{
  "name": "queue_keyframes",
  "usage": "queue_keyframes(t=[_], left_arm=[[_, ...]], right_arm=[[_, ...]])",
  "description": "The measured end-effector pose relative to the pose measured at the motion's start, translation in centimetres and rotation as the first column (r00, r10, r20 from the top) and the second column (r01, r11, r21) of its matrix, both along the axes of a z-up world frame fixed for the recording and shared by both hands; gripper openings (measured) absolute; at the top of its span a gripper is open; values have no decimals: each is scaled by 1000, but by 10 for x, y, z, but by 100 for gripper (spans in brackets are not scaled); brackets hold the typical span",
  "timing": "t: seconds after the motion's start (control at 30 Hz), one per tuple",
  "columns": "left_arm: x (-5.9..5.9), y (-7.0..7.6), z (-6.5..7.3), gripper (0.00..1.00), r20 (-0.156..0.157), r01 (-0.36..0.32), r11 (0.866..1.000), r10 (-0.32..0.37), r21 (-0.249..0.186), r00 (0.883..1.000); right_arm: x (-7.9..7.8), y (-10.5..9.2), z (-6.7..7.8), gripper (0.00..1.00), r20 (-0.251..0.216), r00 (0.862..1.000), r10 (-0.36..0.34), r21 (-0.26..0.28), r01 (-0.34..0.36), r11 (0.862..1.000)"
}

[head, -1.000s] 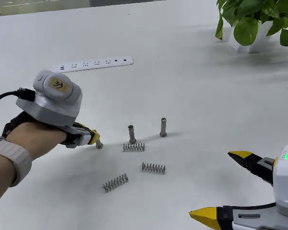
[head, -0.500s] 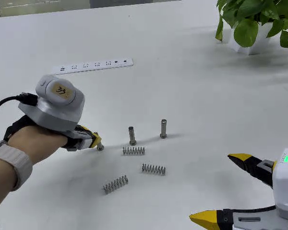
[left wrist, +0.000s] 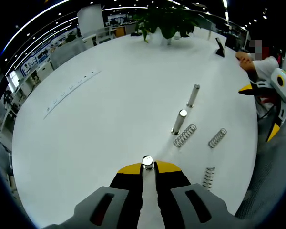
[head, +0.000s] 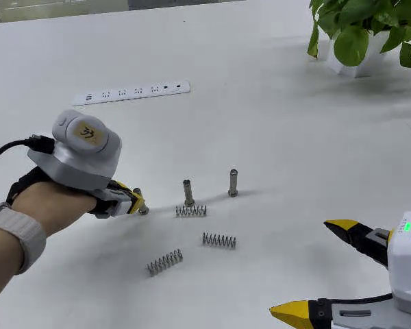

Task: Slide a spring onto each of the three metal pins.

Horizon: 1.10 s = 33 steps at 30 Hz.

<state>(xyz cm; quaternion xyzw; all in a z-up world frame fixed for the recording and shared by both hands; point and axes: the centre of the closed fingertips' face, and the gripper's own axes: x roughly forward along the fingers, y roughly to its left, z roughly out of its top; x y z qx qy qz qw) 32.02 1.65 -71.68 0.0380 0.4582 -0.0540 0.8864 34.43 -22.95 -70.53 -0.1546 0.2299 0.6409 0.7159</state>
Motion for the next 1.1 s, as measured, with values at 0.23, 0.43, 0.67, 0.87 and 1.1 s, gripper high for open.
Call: queue_keyframes(t=[0.23,0.43,0.67,0.87,1.1], left_arm=[[-2,0,-4,18,-5,8,1000,-8,18,1000],[-5,-1,-6,36,19,7,1000,-7,-1,1000],[-11,-7,-2,70,99,23,999,-18,-49,995],[-21,-23,2,99,174,71,994,-57,-81,983],[-32,-34,12,100,231,110,988,-84,-106,969]], right_arm=[[0,-1,-1,97,0,1000,0,-2,0,1000],[3,0,1,97,10,1000,0,0,0,1000],[8,0,3,98,24,1000,6,-5,-6,1000],[9,2,2,98,27,1000,15,-11,-14,1000],[10,4,1,98,33,999,22,-16,-21,1000]])
